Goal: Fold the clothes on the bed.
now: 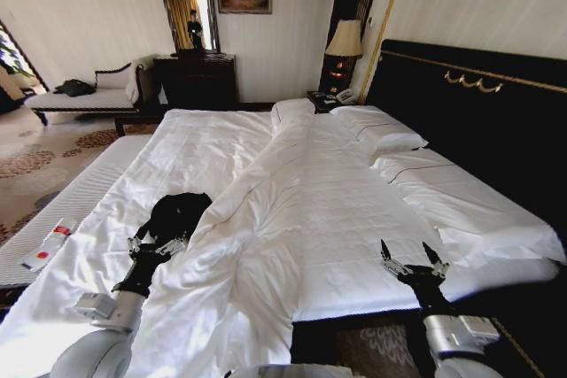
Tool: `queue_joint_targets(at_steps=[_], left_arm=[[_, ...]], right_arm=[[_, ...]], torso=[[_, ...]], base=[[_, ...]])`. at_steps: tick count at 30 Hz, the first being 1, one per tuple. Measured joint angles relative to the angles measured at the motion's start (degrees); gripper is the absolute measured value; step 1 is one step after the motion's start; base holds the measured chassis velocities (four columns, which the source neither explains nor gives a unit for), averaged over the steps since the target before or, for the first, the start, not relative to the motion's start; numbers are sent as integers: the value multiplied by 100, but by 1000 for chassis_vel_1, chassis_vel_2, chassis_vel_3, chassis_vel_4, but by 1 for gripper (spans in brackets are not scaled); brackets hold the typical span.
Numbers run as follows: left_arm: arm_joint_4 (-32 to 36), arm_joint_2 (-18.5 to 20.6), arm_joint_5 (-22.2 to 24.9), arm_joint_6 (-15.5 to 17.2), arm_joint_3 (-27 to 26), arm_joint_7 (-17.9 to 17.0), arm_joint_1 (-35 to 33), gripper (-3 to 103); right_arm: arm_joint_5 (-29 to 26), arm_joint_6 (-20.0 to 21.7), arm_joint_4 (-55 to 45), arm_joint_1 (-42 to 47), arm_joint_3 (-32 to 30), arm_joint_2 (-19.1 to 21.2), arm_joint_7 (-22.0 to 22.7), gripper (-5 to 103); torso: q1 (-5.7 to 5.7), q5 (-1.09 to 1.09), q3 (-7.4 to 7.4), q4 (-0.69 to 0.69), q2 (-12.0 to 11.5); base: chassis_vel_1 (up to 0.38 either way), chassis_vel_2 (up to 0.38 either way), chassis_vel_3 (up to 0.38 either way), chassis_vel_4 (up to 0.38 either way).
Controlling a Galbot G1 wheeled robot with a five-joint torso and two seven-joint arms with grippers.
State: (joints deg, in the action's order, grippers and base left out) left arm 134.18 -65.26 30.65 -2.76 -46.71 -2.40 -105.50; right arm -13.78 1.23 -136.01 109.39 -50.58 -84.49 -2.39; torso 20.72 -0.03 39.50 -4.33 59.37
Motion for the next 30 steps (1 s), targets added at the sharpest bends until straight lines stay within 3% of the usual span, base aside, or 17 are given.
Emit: queue_joint_targets(at_steps=[22, 30], left_arm=[[-245, -25, -29, -7, 41, -31, -78, 100], [-209, -40, -30, -14, 50, -35, -92, 100]], right_arm=[[67, 19, 27, 35, 99, -43, 12, 100], [133, 93, -420, 217, 254, -84, 22, 100]], torso=[[-1, 0, 0, -1, 0], [0, 0, 0, 0, 0]], base=[[132, 189, -131, -193], [119, 203, -113, -207]])
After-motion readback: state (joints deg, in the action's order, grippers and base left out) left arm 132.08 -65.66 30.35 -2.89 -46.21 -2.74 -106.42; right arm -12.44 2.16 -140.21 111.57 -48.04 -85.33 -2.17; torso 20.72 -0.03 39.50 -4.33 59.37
